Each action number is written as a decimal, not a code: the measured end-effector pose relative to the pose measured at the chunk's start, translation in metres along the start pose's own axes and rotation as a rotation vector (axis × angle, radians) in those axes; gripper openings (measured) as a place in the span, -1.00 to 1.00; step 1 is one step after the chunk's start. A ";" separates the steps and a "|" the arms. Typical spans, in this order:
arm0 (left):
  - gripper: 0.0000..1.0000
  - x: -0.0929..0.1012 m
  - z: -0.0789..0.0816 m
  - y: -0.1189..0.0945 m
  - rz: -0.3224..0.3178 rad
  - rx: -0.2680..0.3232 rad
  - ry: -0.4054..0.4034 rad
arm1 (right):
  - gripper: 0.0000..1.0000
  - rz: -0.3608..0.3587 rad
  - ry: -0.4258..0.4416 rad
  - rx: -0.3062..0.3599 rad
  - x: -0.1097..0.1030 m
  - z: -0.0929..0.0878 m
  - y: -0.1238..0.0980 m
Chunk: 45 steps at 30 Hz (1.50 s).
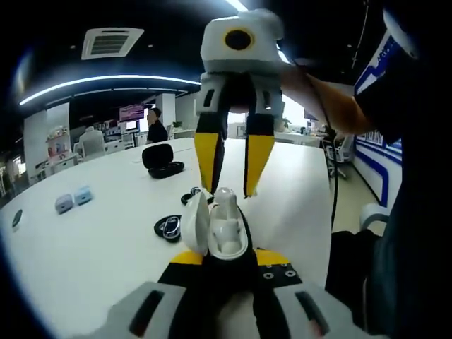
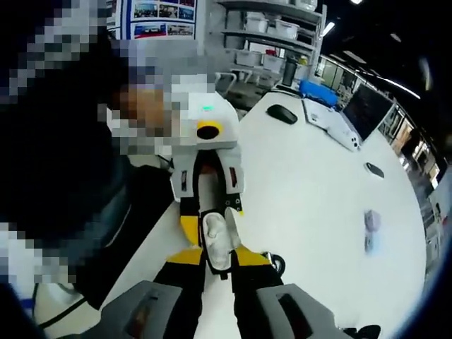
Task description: Pick up the earbuds from the table and place the earbuds into the earbud case
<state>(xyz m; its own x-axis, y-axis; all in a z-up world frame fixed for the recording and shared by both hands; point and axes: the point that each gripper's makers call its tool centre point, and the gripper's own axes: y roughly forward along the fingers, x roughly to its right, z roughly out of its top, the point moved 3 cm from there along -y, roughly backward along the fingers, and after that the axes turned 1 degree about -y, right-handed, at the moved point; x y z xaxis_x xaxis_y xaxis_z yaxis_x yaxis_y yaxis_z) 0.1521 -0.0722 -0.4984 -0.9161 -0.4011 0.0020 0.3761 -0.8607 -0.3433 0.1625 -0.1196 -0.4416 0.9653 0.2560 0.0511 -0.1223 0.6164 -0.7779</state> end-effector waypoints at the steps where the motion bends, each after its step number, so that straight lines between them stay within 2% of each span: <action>1: -0.52 0.000 0.000 0.000 0.001 0.000 -0.001 | -0.76 -0.009 0.008 0.001 0.000 -0.002 -0.001; 6: -0.52 0.001 0.000 -0.001 0.002 0.000 -0.001 | -0.80 -0.057 0.039 0.024 0.004 -0.004 0.002; 13: -0.52 0.002 0.000 0.000 0.001 -0.005 0.002 | -0.83 -0.058 0.041 0.036 0.000 -0.003 0.005; 18: -0.52 0.002 0.000 0.000 0.001 -0.004 -0.001 | -0.74 -0.081 0.042 0.050 -0.002 -0.001 -0.001; 23: -0.52 0.002 0.000 -0.001 0.001 -0.006 0.002 | -0.47 -0.148 -0.013 -0.040 0.001 -0.008 -0.004; 28: -0.52 0.003 0.001 -0.001 0.001 -0.011 0.016 | -0.31 -0.125 -0.026 -0.053 -0.004 -0.006 0.009; 32: -0.52 0.005 0.003 -0.001 0.008 -0.023 0.053 | -0.29 -0.127 -0.054 -0.092 -0.002 -0.007 0.019; 39: -0.52 0.007 0.006 -0.001 0.010 -0.046 0.126 | -0.33 -0.107 -0.102 -0.114 -0.006 -0.003 0.037; 45: -0.52 0.006 0.006 -0.001 0.010 -0.050 0.138 | -0.33 -0.144 -0.135 -0.134 -0.007 -0.004 0.037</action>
<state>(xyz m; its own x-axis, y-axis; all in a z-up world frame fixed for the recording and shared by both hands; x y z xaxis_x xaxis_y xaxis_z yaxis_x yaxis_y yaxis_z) 0.1467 -0.0758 -0.4926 -0.9241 -0.3595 -0.1300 0.3810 -0.8386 -0.3893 0.1518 -0.1017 -0.4729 0.9300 0.2748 0.2440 0.0553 0.5518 -0.8322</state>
